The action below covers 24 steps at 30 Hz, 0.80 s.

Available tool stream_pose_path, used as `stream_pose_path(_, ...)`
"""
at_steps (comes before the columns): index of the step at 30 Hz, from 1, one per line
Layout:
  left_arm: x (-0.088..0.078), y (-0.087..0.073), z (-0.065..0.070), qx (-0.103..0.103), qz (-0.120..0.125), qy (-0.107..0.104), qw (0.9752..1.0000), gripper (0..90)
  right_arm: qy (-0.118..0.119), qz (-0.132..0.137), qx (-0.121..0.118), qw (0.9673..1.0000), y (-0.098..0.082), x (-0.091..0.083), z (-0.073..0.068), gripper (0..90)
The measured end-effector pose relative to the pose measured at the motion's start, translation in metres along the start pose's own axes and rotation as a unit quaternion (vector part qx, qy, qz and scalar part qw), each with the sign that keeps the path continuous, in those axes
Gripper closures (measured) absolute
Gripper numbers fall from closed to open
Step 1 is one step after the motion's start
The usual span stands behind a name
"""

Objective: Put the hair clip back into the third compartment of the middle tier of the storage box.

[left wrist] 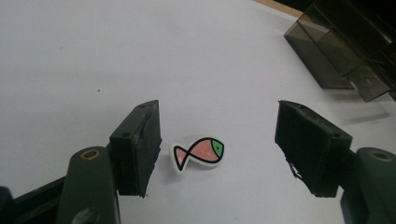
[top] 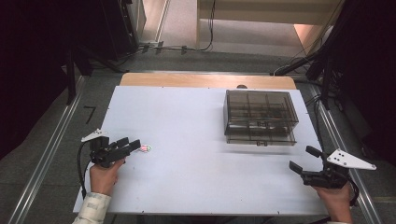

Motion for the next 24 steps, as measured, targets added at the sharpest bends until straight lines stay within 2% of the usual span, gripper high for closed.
stream_pose_path(4, 0.003, -0.001, -0.003, -0.009, -0.01, 0.006, 0.9999, 36.8, 0.0, 0.0, 0.0, 1.0, 0.0, 0.0, 0.0, 5.0)
stream_pose_path(15, 0.009, -0.004, -0.01, -0.045, -0.042, 0.002, 0.9981, 44.2, 0.002, 0.001, 0.002, 1.0, 0.0, 0.0, 0.0, 5.0)
stream_pose_path(19, 0.011, -0.005, -0.011, -0.055, -0.043, 0.003, 0.9976, 48.0, 0.004, 0.003, 0.004, 1.0, 0.0, 0.0, 0.0, 5.0)
stream_pose_path(23, 0.01, -0.005, -0.012, -0.067, -0.042, -0.007, 0.9968, 50.4, 0.004, 0.003, 0.004, 1.0, 0.0, 0.0, 0.0, 5.0)
stream_pose_path(24, 0.011, -0.006, -0.012, -0.069, -0.045, -0.008, 0.9965, 53.8, 0.004, 0.003, 0.005, 1.0, 0.0, 0.0, 0.0, 5.0)
Point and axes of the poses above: each handheld gripper's, and its own axes: x roughly forward along the jaws, y roughly out of its top, z roughly to its right, the point moved 5 cm from there along x, roughly forward along the jaws, and after that the axes turned 14 degrees about -x, right-handed, at the moved point
